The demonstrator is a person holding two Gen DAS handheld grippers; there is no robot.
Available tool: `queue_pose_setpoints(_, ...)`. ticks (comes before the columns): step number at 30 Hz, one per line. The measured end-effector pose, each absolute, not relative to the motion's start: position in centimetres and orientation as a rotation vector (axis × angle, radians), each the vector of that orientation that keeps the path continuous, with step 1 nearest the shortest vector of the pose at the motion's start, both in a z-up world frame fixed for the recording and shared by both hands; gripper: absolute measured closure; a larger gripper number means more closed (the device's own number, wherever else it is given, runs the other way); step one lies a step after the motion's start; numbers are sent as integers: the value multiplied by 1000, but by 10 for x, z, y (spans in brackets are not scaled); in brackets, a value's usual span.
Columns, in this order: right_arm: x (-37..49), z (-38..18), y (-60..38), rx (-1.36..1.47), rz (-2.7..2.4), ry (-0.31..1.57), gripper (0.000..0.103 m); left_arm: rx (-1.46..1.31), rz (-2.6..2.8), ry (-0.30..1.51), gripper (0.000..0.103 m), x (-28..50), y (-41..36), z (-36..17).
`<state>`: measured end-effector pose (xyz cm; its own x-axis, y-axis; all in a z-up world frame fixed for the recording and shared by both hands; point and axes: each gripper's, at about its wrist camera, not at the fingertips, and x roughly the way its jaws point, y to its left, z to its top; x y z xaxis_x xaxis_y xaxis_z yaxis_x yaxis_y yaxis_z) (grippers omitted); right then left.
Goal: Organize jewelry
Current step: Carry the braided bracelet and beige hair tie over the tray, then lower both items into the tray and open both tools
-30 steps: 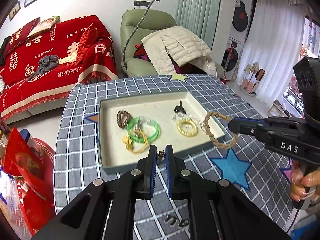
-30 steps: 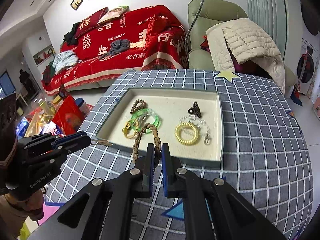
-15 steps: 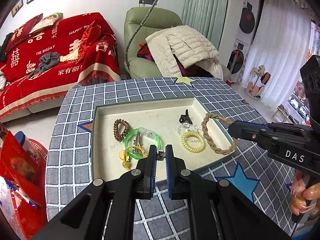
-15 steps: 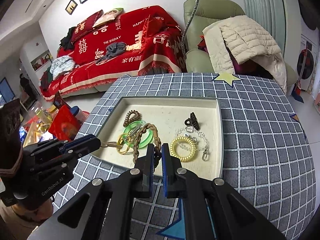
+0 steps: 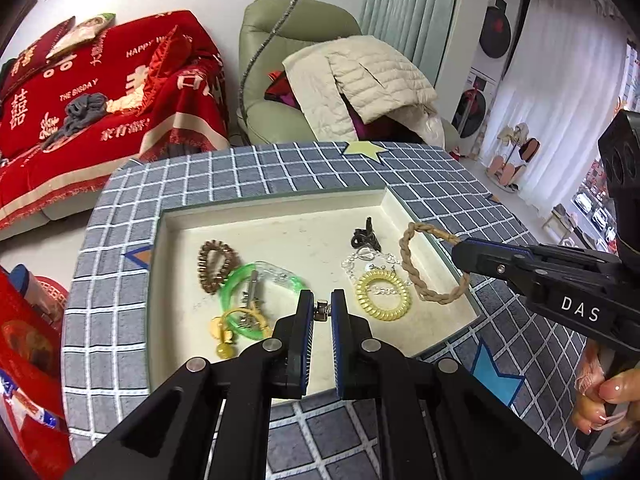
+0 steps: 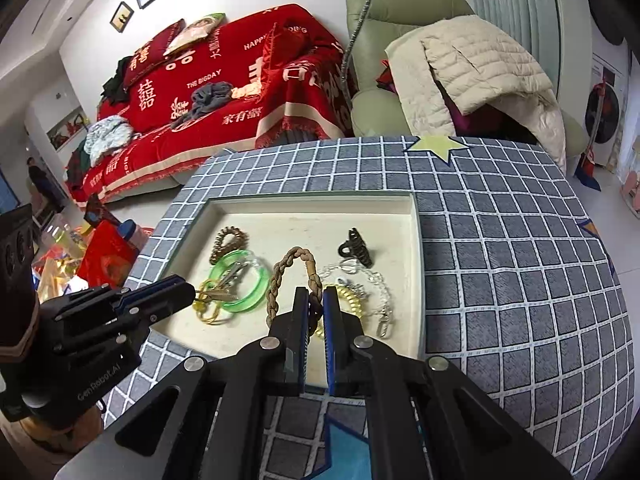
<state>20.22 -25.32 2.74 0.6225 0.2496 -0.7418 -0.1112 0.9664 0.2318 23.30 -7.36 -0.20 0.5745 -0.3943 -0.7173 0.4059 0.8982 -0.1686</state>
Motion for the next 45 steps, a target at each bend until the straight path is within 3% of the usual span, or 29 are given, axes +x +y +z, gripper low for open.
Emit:
queue_pose_setpoints(16, 237, -12, -266, 232, 175, 938, 95, 71, -415, 911, 73, 275, -97, -38)
queue_pose_setpoints(36, 256, -52, -266, 236, 147, 1005, 94, 102, -353, 859, 73, 288, -97, -34)
queue_pose_setpoints(39, 257, -53, -266, 247, 154, 1015, 86, 57, -321, 885, 73, 298, -85, -36)
queue_pose_setpoints(42, 258, -54, -265, 247, 155, 1019, 61, 33, -295, 903, 72, 304, -77, -40)
queue_pose_setpoints(45, 257, -53, -264, 249, 157, 1012, 56, 67, -242, 912, 72, 304, -74, -46)
